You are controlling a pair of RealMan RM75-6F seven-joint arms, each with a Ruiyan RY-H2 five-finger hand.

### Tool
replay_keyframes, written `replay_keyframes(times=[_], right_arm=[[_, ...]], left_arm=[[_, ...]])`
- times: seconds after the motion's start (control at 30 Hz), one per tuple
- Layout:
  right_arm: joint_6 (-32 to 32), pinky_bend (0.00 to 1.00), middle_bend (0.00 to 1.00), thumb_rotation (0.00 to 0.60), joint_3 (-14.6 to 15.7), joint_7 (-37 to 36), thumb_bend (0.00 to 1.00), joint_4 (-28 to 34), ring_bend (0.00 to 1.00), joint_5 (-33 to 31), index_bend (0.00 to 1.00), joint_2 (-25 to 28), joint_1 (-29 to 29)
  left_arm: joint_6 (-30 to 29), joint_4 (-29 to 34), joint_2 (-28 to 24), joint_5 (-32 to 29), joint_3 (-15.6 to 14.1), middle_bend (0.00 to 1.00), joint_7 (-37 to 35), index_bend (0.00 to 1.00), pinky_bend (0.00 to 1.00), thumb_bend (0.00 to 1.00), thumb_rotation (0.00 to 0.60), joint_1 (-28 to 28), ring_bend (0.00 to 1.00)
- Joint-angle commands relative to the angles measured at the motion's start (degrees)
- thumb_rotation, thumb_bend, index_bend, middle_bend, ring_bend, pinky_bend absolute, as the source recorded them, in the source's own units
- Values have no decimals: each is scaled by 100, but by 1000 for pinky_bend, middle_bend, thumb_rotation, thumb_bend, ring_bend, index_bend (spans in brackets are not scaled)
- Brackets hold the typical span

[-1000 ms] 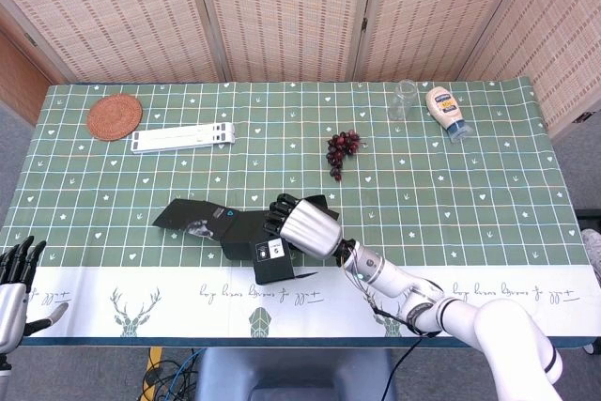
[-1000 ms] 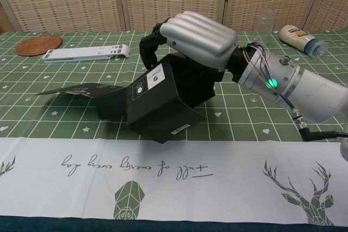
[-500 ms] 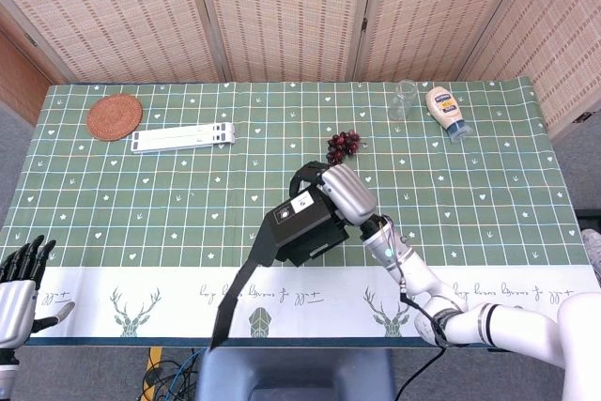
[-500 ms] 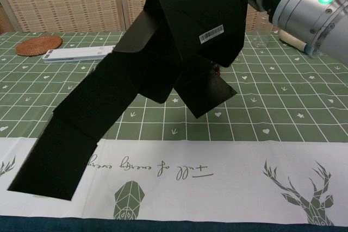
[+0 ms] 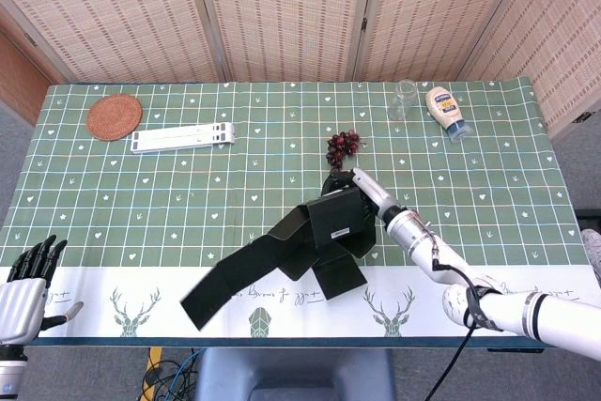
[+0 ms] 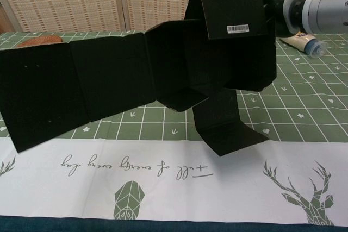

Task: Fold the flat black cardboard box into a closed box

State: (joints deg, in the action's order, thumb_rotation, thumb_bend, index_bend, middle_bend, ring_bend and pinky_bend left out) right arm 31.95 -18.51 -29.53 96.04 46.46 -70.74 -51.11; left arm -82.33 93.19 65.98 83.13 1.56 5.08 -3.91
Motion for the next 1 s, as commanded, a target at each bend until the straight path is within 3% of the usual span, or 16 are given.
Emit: replay_keyframes(times=[0.03,0.4,0.5,0.6,0.8,0.93,1.0], right_arm=[[-780,539,448,600,-56,-326,619,-101,399,-715,511,200,-261],[-1247,539,427,600,93,-307,619,-1049,388,-1006,478,-599,-619],[-1370,538,403,600,102,-291,619,-1196,375,-1030,423,-763,-693],[-1486,471,336,600,-14,-319,587,-1294,315,-936,297,-877,-682],[-1773,277,167,600,-248,-318,406,-1476,156,-557,20,-1025,-571],[-1828,193,21,600,-385,-320,311,-1395,55,-310,0,-1027,-391],[-1770,178,0,600,-456,-339,295,-1348,36,-203,0,-1039,-273]], left_arm=[[20,-18,15,-2,-8,0,-20,0,82,141,600,-8,0],[31,20,-22,4,-40,0,-55,0,82,140,600,-9,0],[12,44,-40,-5,-47,0,-62,0,82,140,600,8,0],[1,61,-54,-7,-55,0,-60,0,82,140,600,18,0],[-3,97,-74,-4,-65,0,-69,0,82,140,600,25,0],[7,102,-81,-26,-71,0,-71,0,82,140,600,31,0],[28,104,-81,-34,-75,0,-67,0,83,140,600,24,0]])
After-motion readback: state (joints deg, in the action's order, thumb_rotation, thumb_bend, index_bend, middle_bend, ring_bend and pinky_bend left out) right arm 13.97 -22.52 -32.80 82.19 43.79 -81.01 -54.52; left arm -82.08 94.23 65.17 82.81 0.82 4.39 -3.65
